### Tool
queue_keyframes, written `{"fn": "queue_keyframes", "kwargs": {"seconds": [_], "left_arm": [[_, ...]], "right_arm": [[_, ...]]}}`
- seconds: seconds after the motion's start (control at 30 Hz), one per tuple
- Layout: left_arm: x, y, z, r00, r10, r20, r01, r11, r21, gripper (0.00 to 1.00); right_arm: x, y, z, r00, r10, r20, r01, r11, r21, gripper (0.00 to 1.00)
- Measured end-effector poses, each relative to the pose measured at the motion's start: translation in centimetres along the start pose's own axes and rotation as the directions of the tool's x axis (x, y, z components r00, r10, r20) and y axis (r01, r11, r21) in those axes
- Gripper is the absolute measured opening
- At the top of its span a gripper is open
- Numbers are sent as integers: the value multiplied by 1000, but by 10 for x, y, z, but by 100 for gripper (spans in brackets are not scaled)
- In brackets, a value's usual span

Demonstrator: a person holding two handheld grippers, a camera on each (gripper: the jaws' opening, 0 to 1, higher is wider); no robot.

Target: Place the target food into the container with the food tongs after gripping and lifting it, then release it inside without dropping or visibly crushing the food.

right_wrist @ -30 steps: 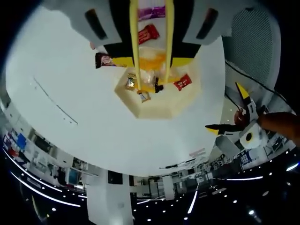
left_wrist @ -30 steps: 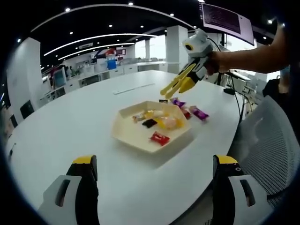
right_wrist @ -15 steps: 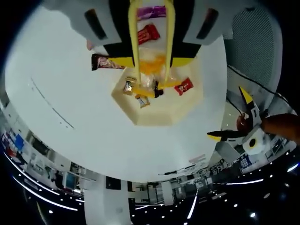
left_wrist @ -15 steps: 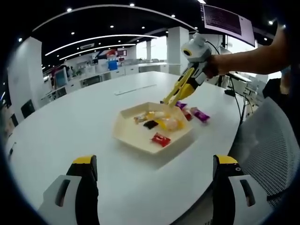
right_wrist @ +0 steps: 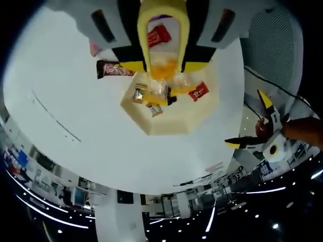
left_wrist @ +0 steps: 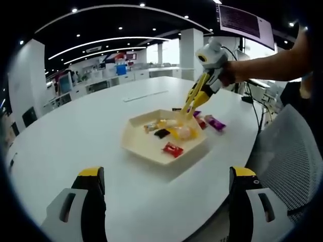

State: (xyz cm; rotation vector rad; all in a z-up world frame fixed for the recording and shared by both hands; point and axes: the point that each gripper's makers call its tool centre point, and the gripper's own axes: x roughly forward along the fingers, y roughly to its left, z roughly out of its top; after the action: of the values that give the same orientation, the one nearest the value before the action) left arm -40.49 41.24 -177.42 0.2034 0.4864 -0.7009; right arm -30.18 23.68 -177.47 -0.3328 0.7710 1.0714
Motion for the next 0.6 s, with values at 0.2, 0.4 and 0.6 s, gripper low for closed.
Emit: {"fn": "queue_keyframes", "kwargs": {"seconds": [0.2, 0.4, 0.6], "left_arm": [[0, 0, -1, 1000, -2, -2, 2, 1000, 1, 99], [0, 0, 1, 1000, -4, 7, 4, 1000, -5, 99], [0, -1, 2, 1000, -6, 11, 6, 1000, -2, 99]], "right_arm": [[-10, -6, 3, 999, -20, 28, 20, 1000, 11, 25], [-24, -13, 2, 998, -57, 31, 57, 998, 2, 25], [-43, -21, -4, 995, -98, 35, 98, 995, -3, 25]]}}
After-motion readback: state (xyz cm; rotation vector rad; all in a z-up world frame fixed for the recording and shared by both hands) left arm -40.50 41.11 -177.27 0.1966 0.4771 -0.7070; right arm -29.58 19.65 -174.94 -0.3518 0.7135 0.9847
